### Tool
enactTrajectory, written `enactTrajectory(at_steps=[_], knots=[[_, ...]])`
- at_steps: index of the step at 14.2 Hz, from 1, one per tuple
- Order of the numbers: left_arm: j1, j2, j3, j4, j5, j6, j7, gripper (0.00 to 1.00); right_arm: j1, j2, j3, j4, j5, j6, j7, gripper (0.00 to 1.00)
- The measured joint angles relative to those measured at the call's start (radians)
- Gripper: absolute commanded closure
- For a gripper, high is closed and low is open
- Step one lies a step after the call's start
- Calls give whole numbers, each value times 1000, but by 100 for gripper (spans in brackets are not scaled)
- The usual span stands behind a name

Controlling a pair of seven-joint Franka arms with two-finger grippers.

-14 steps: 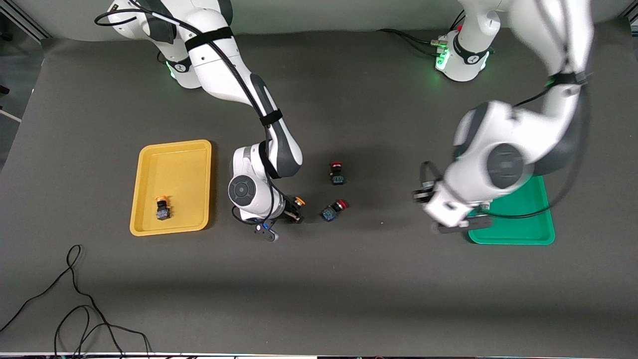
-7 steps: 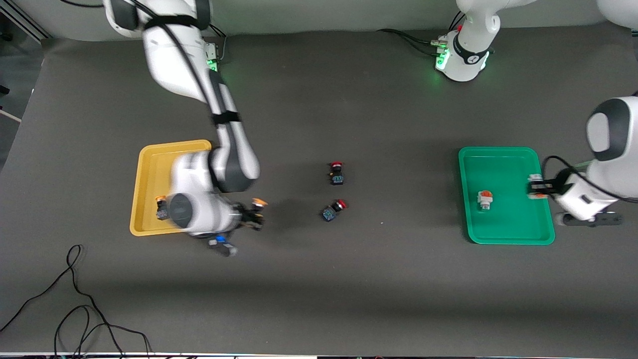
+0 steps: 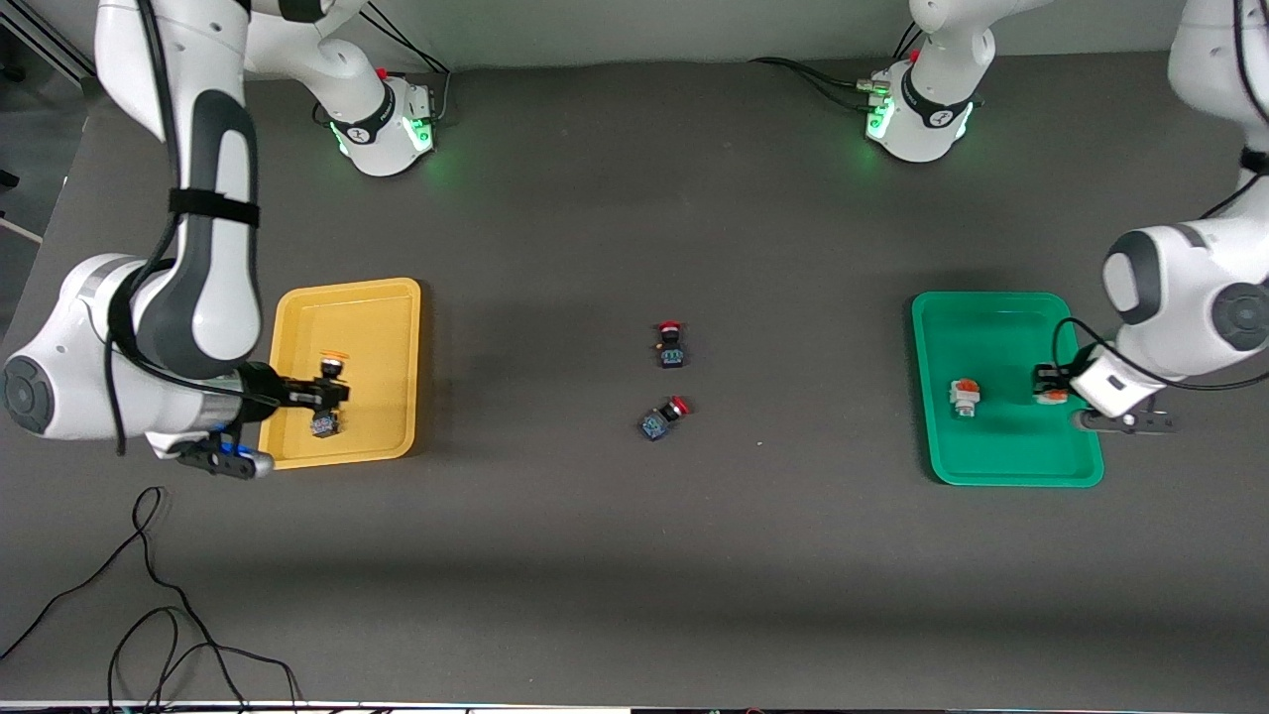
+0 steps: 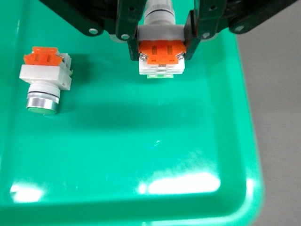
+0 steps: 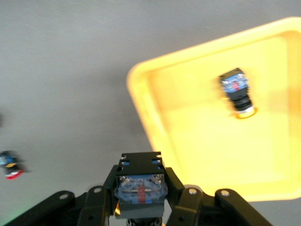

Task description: Place green and yellow buttons in trays

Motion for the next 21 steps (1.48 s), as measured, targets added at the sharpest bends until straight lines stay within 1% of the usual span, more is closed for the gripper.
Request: enactTrajectory(at_steps=[1,2,4,6,7,8,9,12,13,15,17,18,19,21], knots=[[0,8,-2,-9,5,17,0,37,7,0,4,-79,0,72,-28,100],[0,13,-4,-11,16,23,0,0,26,3,13,-153,1,147,-42,100],[0,12,-5,-9,36,23,0,0,91,14,25,-260,20,270,-45,100],[1,8,-5,7,41,-4,1,0,139,34,47,-315,63,354,-45,100],[2,2,-5,29,42,-48,4,0,146,43,57,-321,68,374,-45,92],[3,-9,-5,67,42,-123,14,0,148,49,62,-320,70,384,-45,28],[5,-24,-5,123,43,-225,30,0,147,51,62,-316,70,385,-45,1],[14,-89,-5,333,42,-580,69,0,139,47,44,-285,54,379,-45,0],[15,-111,-6,394,40,-679,80,0,141,44,23,-259,18,351,-45,0],[15,-153,-9,484,12,-819,94,0,145,22,-31,-166,-72,218,-46,0],[15,-201,-11,536,-42,-897,100,0,146,-36,-85,-44,-171,80,-48,0],[14,-230,-12,545,-68,-915,101,0,145,-80,-101,9,-225,27,-48,0],[8,-260,-15,548,-86,-928,102,0,145,-130,-109,50,-276,-13,-48,0],[-41,-307,-5,548,-105,-955,96,0,144,-226,-118,92,-340,-67,-48,0]])
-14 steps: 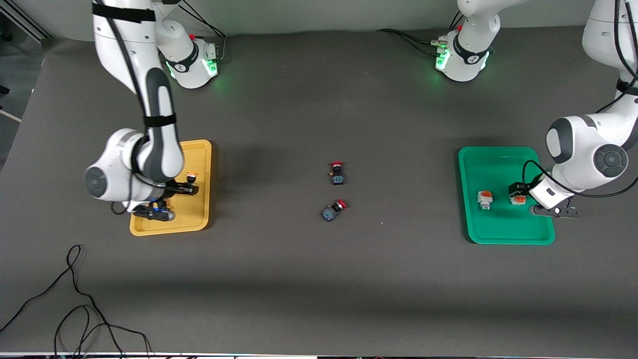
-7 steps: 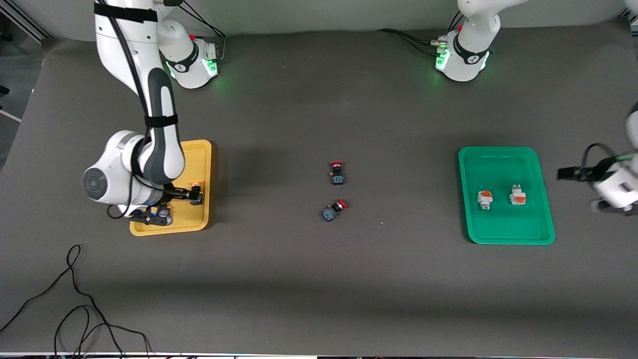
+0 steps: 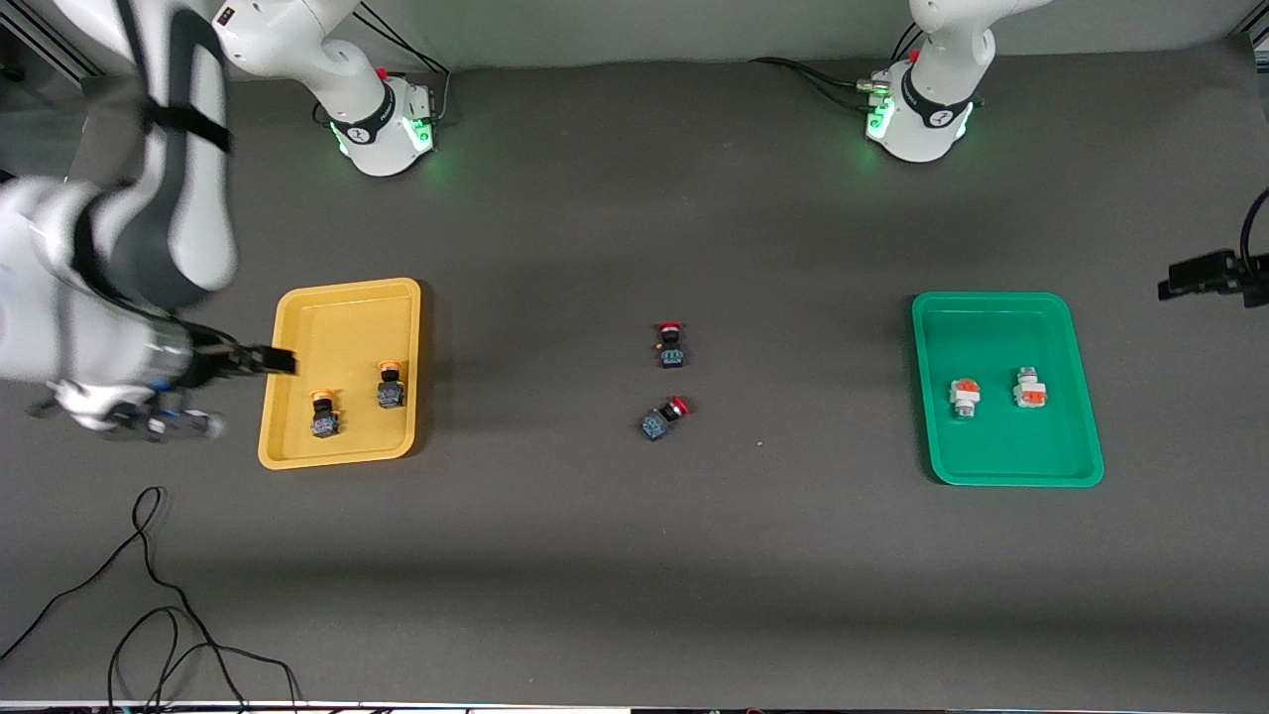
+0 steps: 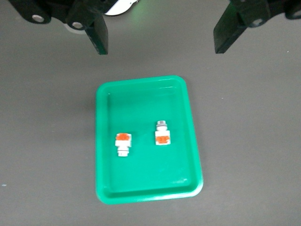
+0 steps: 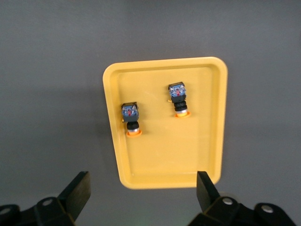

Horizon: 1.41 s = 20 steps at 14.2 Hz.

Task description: Place green and yellow buttons in trays

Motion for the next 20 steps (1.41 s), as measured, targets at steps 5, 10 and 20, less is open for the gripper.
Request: enactTrajectory(at_steps=[5,10,20], knots=[[-247,-53,93,0,-12,-19,-130,0,-4,-189,-13,63,-104,-96,-2,0],[-341,-83,97,0,-13,-24,-244,0,-17,-212,5,108,-118,-137,-11,0],[-339,-88,122,0,-12,-48,-225,0,-454,-214,498,173,-138,-158,-13,0]])
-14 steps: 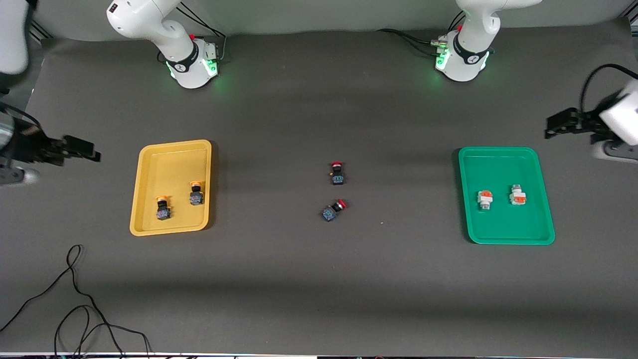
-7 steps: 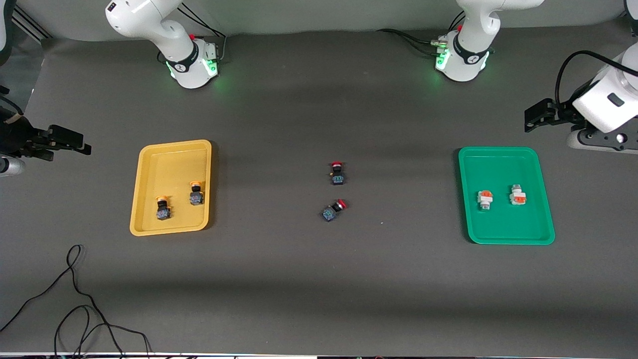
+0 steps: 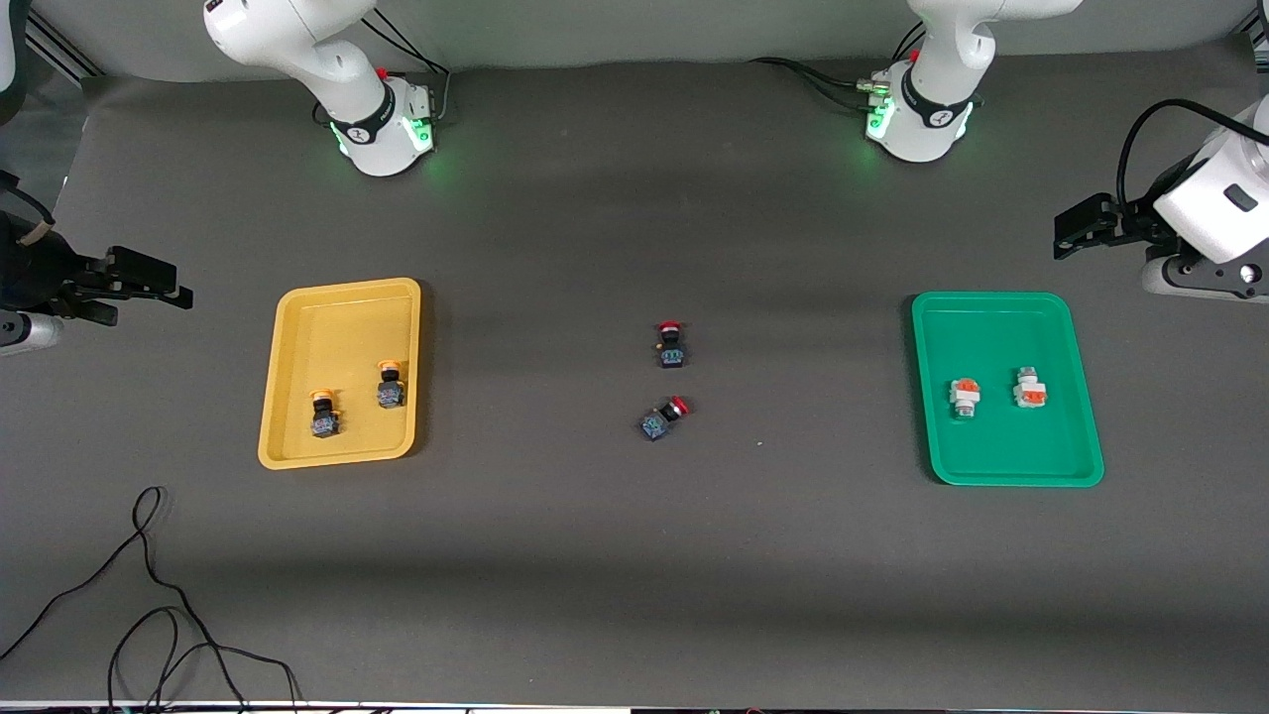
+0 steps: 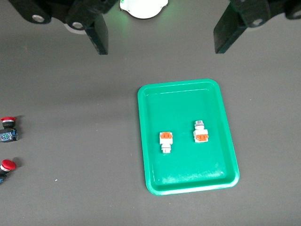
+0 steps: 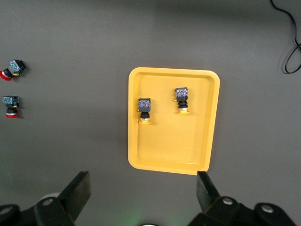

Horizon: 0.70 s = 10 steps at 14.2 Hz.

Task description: Place green and yellow buttons in trays

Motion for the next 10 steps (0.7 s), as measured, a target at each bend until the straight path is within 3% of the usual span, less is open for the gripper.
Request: enactTrajectory(at_steps=[4,6,10], knots=[[0,0,1,0,0,-2,1,0,-253,-20,318,0,-79,-15,110,0],[0,0,1,0,0,-2,1,0,-334,-46,431,-26,-110,-19,155,0],[0,0,1,1,0,-2,3,0,-354,-138,463,-124,-120,-11,168,0]])
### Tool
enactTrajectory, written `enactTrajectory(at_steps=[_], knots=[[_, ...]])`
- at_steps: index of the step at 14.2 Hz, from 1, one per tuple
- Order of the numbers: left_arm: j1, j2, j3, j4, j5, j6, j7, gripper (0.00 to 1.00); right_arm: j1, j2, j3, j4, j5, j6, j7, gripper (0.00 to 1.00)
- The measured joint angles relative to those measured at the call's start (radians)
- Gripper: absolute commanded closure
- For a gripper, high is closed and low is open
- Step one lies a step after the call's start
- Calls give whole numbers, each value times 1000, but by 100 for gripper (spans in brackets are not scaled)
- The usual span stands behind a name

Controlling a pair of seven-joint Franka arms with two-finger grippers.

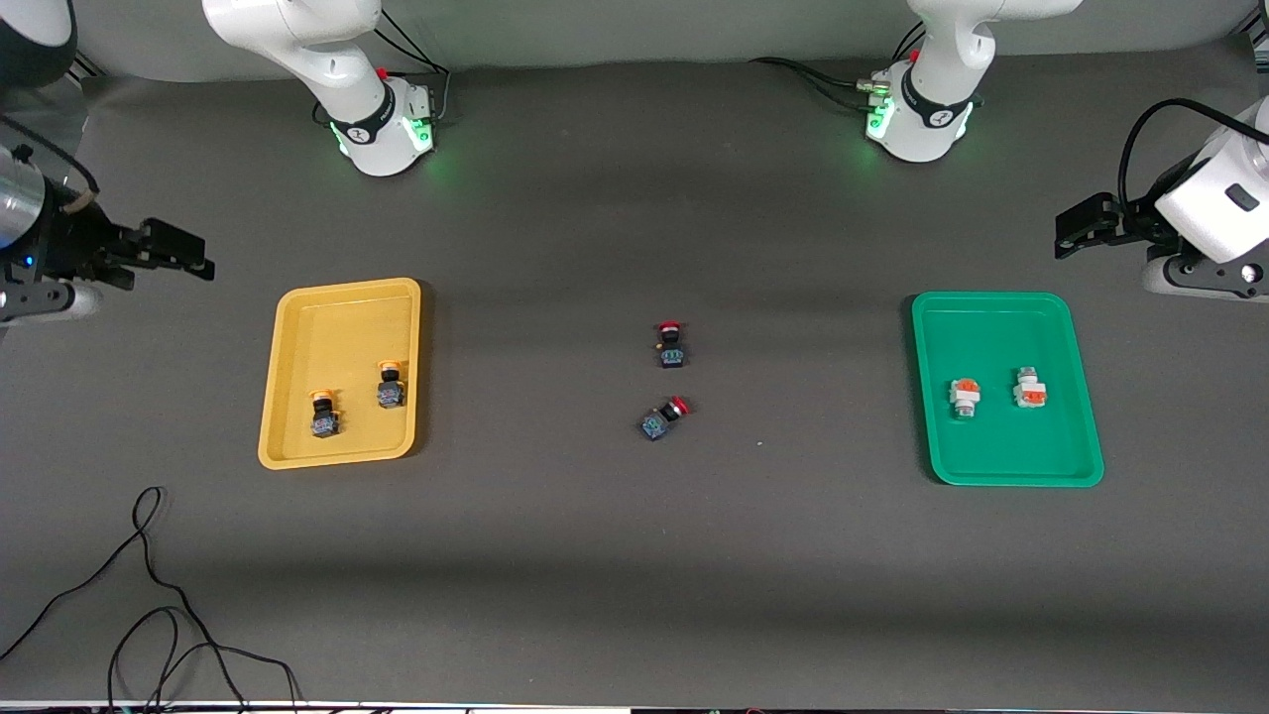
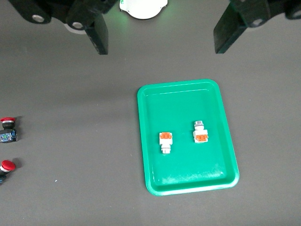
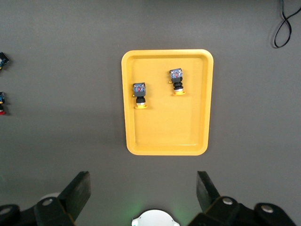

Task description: Place green and yellow buttons in trays

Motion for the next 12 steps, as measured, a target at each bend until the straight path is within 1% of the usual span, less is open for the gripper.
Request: enactTrajectory(at_steps=[4,8,12], knots=[[0,1,0,0,0,0,1,0,-3,-60,0,-61,0,35,0,0],[0,1,0,2,0,0,1,0,-3,-86,-1,-69,1,36,1,0],[0,1,0,2,0,0,2,0,-6,-89,-10,-72,1,36,2,0]])
